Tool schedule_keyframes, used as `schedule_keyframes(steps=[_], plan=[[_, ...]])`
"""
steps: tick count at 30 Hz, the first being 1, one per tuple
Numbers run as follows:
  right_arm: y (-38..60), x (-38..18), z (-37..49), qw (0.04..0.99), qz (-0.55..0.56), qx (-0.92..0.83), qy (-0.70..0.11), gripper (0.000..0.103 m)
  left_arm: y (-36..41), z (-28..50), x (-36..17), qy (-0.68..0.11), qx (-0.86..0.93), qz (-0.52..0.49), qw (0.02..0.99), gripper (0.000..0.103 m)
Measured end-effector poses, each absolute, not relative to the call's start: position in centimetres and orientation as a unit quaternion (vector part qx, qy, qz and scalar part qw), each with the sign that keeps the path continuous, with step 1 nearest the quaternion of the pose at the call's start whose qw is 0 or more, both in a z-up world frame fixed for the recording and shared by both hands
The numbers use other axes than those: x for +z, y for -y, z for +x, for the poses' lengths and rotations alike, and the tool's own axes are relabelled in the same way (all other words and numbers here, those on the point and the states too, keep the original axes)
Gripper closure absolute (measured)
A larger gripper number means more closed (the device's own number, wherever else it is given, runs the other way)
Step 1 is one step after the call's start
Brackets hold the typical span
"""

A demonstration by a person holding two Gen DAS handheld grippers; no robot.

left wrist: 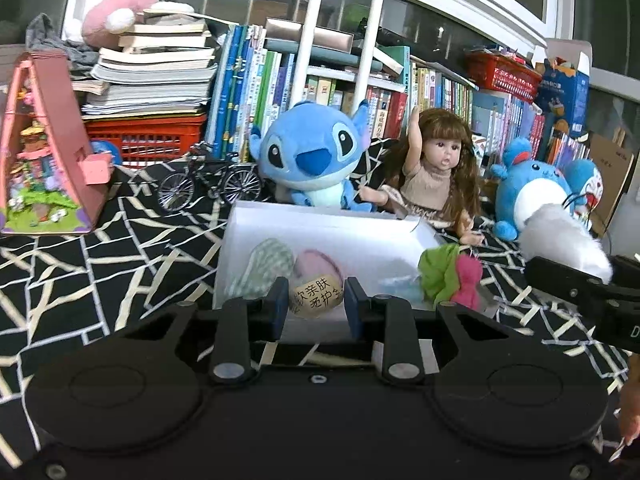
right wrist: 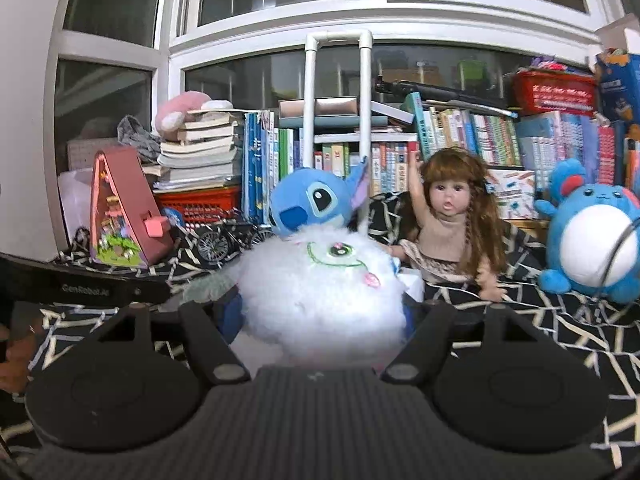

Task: Organize soft objects
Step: 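Carry the beige pouch over the box with the left tool while the right tool carries the white plush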

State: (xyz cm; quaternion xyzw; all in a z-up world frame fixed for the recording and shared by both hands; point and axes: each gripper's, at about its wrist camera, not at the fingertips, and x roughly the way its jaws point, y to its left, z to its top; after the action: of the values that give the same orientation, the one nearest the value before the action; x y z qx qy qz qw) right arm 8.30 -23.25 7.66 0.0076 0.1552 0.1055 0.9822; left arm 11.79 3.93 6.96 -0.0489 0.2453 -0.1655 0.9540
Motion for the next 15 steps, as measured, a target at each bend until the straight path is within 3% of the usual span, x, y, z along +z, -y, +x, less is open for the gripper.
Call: schedule_keyframes(steps=[15], plan=[[23.6,9.6,19.6,0.96,0.067,0.138,-0.235,0.03,-2.1,22.6,9.9,-0.276,-0.174,-0.074,0.942,0.075]])
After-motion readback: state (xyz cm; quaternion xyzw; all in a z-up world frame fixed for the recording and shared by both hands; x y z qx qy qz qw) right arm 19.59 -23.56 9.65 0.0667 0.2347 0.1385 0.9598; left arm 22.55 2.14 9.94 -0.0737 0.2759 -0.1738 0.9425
